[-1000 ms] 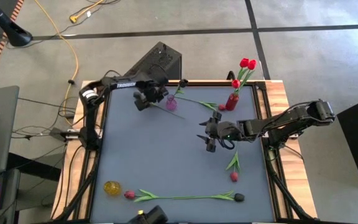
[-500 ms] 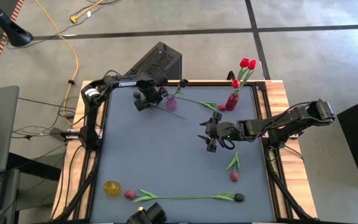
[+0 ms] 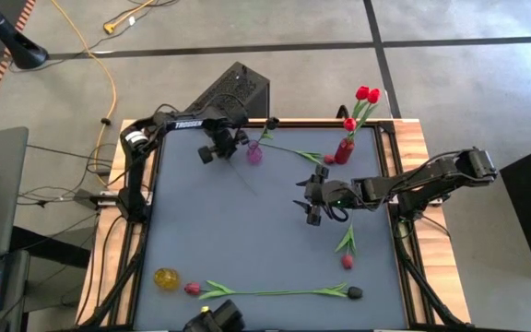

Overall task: Sort flowers into vase by color
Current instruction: Put the top black flower into the violet vase

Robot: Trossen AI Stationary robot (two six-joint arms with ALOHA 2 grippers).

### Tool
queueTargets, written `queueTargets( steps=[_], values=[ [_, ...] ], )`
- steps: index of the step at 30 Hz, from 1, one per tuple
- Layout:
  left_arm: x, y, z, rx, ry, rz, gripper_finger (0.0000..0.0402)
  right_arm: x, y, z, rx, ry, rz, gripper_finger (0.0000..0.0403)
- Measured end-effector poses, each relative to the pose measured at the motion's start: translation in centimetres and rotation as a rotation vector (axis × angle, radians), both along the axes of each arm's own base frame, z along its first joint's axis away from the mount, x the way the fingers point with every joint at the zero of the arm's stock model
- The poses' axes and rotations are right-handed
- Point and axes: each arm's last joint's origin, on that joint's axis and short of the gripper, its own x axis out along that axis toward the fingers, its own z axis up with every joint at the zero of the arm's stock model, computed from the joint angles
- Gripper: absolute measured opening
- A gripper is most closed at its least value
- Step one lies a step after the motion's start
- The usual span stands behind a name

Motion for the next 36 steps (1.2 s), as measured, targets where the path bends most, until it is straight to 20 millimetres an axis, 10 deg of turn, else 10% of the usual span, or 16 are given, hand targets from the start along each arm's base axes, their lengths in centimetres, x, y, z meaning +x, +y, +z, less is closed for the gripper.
queueTargets(
  steps=[15, 36],
  values=[
    [-1.7, -0.7, 5.6, 0.109, -0.047, -0.058, 0.0001, 0.0, 0.0, 0.0, 0.000, 0.003, -0.001, 0.0282],
    [-7.5, -5.5, 21.3, 0.750, -0.259, -0.515, 0.0000, -0.1, 0.1, -0.2, 0.057, 0.017, 0.020, 0.0282]
  ],
)
